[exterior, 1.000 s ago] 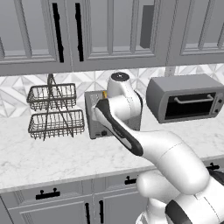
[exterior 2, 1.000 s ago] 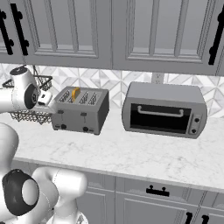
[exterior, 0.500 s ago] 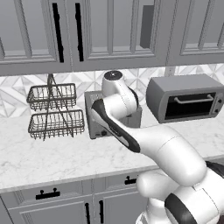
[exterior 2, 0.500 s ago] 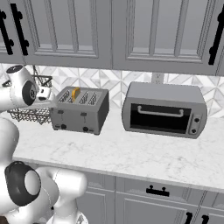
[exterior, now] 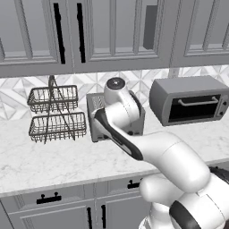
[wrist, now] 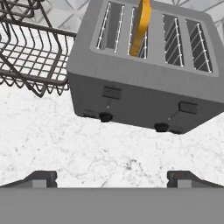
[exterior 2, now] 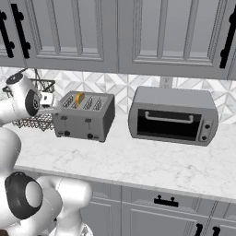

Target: Start the toaster. Once the lever pops up, take the bread to the plate on the dining counter.

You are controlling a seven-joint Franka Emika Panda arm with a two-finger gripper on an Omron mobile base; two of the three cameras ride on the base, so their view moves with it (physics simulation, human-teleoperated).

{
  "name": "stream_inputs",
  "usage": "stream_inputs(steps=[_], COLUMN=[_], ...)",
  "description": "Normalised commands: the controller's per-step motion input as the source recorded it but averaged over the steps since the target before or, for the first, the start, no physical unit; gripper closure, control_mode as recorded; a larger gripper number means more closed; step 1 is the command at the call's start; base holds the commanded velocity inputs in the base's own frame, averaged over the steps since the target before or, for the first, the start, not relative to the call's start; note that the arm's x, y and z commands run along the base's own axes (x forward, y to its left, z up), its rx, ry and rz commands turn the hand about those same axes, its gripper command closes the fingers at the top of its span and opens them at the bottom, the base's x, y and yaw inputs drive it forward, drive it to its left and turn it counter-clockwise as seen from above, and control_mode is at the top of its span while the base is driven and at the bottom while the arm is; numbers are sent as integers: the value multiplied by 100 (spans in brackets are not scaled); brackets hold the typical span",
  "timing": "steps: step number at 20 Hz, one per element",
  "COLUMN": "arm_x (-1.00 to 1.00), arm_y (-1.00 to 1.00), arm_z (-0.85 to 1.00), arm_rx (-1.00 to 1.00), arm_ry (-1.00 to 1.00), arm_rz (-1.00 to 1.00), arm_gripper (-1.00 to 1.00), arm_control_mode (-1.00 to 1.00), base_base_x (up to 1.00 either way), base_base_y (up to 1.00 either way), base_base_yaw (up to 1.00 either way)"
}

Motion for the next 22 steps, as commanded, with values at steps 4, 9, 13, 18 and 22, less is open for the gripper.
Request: stream_inputs(steps=[4,9,13,18,22], arm_x=[35,36,15,6,27], arm_y=[0,0,0,0,0], arm_z=[-1,-12,-25,-23,-1], arm_rx=[6,0,0,0,0], arm_ry=[0,0,-2,-2,-5], arm_rz=[0,-5,-8,-8,-7], arm_gripper=[100,100,100,100,100], arm_control_mode=[-100,-100,-100,-100,-100], base_base_x=[0,0,0,0,0], base_base_y=[0,0,0,0,0], base_base_yaw=[0,0,0,0,0])
